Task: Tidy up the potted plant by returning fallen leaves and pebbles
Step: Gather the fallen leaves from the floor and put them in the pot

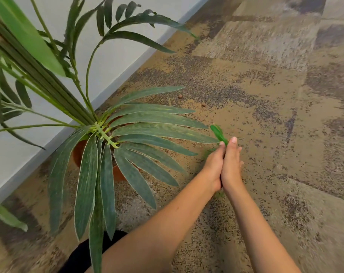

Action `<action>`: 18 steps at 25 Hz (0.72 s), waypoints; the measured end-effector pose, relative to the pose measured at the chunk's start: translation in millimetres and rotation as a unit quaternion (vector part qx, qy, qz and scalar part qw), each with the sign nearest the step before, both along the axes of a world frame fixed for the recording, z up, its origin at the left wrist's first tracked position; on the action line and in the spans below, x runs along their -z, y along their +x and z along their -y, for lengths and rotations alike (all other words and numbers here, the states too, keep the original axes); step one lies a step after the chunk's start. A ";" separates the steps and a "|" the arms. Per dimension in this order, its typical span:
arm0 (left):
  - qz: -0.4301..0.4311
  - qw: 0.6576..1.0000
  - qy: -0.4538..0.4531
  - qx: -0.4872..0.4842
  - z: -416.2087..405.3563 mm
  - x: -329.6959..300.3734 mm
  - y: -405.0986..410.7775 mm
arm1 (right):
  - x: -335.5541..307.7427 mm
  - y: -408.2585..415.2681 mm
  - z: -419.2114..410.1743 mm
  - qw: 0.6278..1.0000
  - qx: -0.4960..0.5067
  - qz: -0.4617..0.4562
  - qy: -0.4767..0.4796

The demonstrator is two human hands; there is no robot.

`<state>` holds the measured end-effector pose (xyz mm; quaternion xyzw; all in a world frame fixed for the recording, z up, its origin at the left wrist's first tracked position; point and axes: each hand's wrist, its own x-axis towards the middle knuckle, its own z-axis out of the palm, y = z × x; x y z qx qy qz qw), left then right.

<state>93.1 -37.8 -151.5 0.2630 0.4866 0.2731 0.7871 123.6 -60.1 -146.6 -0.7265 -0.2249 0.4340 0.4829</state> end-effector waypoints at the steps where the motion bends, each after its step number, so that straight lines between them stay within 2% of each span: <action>1: -0.001 1.000 -0.017 0.004 -1.1 2.3 3.8 | 0.8 0.4 -0.6 1.000 -0.012 -0.013 -0.011; 3: -0.038 0.999 -0.009 0.017 -4.0 11.2 8.4 | 3.6 1.5 -0.7 0.997 -0.038 -0.058 -0.024; 5: -0.118 0.993 0.023 -0.001 -9.2 21.8 9.4 | 6.8 3.9 3.0 0.992 -0.045 -0.118 -0.015; 9: -0.200 0.978 0.045 -0.035 -13.0 22.9 11.6 | -2.6 4.9 12.2 0.969 0.012 -0.213 0.125; 11: -0.194 0.978 0.034 -0.070 -11.8 16.3 12.1 | -0.2 6.5 13.8 0.953 0.059 -0.238 0.180; 14: -0.147 0.984 0.022 -0.102 -6.3 2.2 8.9 | -4.1 6.4 18.3 0.938 0.125 -0.248 0.205; 16: -0.135 0.986 0.027 -0.094 -1.5 -4.4 4.1 | -9.3 2.4 19.8 0.935 0.149 -0.241 0.212; 18: -0.148 0.985 0.047 -0.069 0.3 -12.0 0.0 | -11.7 -7.1 19.3 0.950 0.139 -0.210 0.183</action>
